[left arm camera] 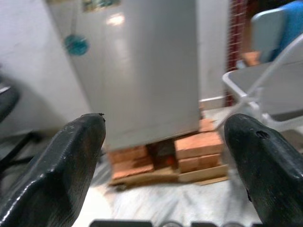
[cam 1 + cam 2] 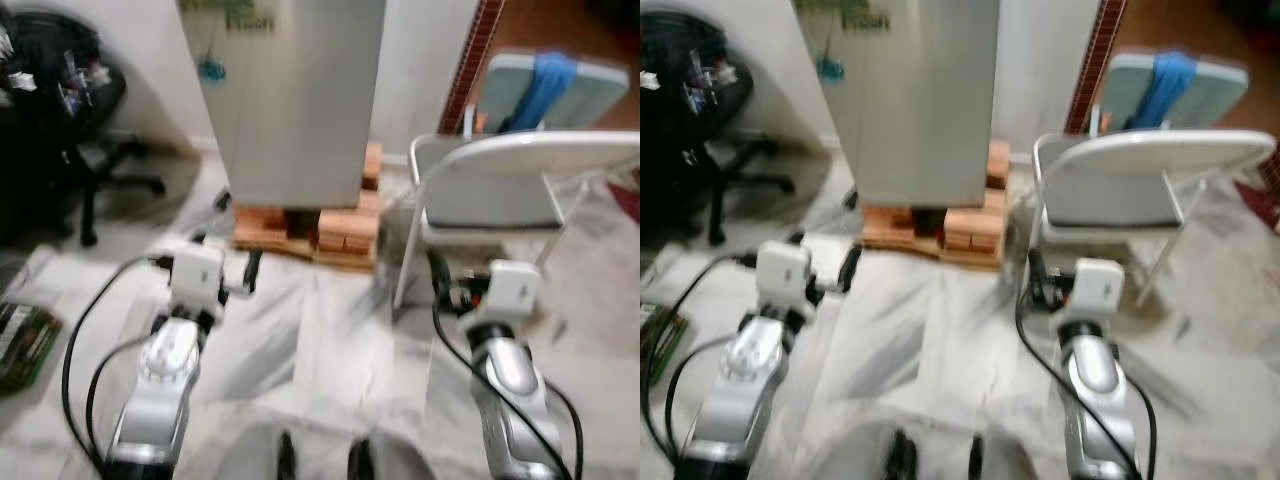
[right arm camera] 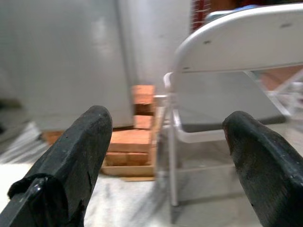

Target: Restocking fridge

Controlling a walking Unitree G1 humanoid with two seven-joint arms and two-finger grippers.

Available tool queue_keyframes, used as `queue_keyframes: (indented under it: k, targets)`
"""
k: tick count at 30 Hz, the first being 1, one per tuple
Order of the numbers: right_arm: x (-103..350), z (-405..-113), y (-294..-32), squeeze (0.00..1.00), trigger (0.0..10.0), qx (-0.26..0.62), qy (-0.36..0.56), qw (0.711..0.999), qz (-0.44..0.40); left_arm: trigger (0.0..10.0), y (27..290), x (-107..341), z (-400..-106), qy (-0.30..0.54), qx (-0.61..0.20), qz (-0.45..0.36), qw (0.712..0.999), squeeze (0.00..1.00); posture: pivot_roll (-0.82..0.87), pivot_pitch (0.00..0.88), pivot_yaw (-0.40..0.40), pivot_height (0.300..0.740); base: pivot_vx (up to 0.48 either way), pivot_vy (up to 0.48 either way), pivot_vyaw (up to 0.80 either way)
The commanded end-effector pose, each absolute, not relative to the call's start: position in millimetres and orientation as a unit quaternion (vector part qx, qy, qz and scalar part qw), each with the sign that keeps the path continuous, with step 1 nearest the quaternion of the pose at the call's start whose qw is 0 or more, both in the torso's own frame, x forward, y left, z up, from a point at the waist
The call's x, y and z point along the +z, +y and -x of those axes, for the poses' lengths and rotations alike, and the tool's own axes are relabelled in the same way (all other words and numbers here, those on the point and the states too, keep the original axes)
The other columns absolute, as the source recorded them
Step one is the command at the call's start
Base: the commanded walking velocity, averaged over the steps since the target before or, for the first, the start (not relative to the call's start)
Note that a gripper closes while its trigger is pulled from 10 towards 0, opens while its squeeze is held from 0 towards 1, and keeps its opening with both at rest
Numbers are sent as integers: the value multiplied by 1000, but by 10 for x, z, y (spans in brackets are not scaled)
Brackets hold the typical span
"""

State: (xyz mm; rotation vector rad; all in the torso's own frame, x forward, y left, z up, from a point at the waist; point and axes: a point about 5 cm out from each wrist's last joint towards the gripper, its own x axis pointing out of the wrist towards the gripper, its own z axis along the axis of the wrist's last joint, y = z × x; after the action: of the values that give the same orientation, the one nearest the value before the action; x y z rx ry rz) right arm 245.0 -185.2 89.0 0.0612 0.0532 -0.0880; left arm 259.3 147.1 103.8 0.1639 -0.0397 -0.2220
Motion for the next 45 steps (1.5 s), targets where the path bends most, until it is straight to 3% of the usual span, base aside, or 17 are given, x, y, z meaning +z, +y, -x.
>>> queue_keyframes:
  k: [1, 45]
  targets:
    - [939, -2456, -1800, 0, 10000, -39, 15, 999, -30, 10000, 1508, 1057, -2592, -27, -111, -97, 989, 0, -15, 112, 30, 740, 0, 480, 0]
    - [1014, -2605, -1673, 0, 10000, -8, 3, 999, -34, 10000, 1483, 1052, -2647, -18, -121, -33, 992, 0, 4, 122, 1, 740, 0, 480, -782]
